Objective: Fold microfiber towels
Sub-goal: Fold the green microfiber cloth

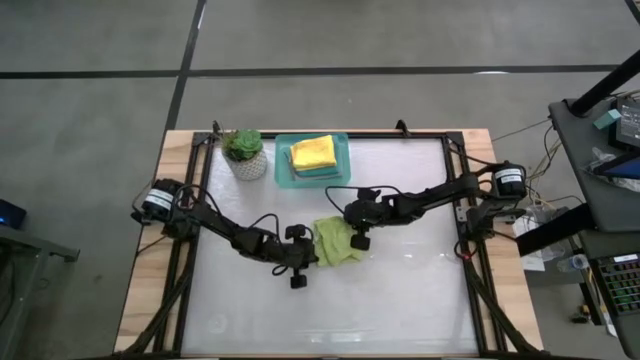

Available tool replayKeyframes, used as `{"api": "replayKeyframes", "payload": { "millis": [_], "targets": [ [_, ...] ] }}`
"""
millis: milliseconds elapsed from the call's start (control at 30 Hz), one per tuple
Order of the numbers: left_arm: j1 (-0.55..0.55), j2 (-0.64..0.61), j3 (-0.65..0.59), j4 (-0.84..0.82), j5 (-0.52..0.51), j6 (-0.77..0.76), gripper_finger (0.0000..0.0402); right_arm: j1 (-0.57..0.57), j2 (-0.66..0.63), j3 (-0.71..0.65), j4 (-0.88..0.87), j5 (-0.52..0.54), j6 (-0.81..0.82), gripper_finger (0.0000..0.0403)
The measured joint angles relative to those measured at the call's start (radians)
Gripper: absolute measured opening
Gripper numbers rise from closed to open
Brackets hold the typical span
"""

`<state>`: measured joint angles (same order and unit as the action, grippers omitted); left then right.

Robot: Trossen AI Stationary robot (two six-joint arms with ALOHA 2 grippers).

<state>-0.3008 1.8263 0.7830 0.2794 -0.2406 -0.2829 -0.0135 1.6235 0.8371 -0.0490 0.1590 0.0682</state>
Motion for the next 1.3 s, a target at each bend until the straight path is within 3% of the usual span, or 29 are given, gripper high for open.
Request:
{"api": "replayKeyframes", "payload": {
  "millis": [433, 767, 933, 1067, 1300],
  "targets": [
    [0.003, -0.006, 0.000, -0.010, 0.012, 0.000, 0.0000, 0.000, 0.002, 0.001, 0.012, 0.000, -0.011, 0.0020],
    [0.006, -0.027, -0.003, -0.018, 0.018, 0.009, 0.0000, 0.000, -0.084, 0.027, -0.019, -0.002, -0.016, 0.0122],
    [0.006, -0.040, -0.003, -0.022, 0.017, 0.052, 0.0000, 0.009, -0.144, 0.092, -0.115, -0.022, 0.046, 0.0163],
    [0.007, -0.043, -0.003, -0.018, 0.011, 0.076, 0.0000, 0.061, -0.176, 0.141, -0.129, -0.087, 0.103, 0.0178],
    [0.008, -0.043, -0.002, -0.008, 0.001, 0.090, 0.0000, 0.248, -0.138, 0.213, -0.134, -0.077, 0.168, 0.0174]
  ]
}}
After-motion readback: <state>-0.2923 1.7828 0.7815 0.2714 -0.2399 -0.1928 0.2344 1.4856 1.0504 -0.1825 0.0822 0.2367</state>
